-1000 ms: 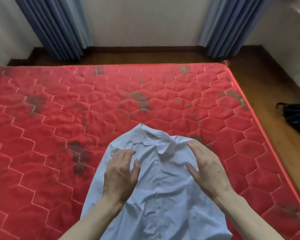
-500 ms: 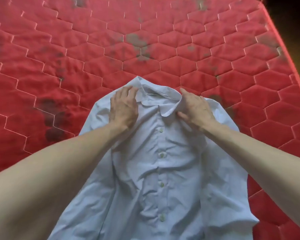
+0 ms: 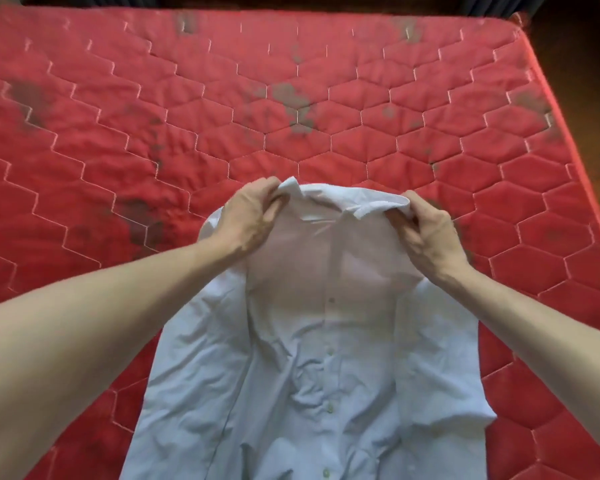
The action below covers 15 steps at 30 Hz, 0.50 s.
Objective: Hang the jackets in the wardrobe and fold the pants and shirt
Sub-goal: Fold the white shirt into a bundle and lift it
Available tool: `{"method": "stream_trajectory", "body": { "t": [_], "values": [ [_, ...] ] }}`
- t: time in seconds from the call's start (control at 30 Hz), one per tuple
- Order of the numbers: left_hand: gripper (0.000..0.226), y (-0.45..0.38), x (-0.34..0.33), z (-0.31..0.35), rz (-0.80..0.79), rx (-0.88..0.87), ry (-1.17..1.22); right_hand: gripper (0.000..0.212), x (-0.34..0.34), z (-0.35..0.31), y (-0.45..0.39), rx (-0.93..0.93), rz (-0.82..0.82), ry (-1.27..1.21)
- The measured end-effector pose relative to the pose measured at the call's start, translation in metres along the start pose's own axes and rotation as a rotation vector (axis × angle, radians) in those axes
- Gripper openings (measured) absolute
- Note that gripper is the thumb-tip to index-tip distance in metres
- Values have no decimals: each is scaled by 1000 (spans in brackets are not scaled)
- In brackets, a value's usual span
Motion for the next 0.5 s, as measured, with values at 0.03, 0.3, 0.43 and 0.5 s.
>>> {"method": "stream_trajectory", "body": {
  "t": [0.03,0.3,0.43,0.5],
  "values": [
    [20,12,13,8,8,-31,12,29,16,-11,7,-3,9,-31],
    [21,109,160,155,63,-182,192,26,178,-162,99,101,0,-143],
    [15,161,247,240,34,-274,220,20,253,-232,161,158,-40,-58],
    [10,191,289,278,10,-301,149,21,293,-267,191,184,-40,78]
  ]
}}
Point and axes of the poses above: each hand's wrist, its own y-axis away from the middle knuckle, its own x-axis out of the back of the hand, z = x × y, the point moved 1 cm from there along -y, towards the middle knuckle, and after that the axes turned 13 degrees about -z, right-handed, at the moved point
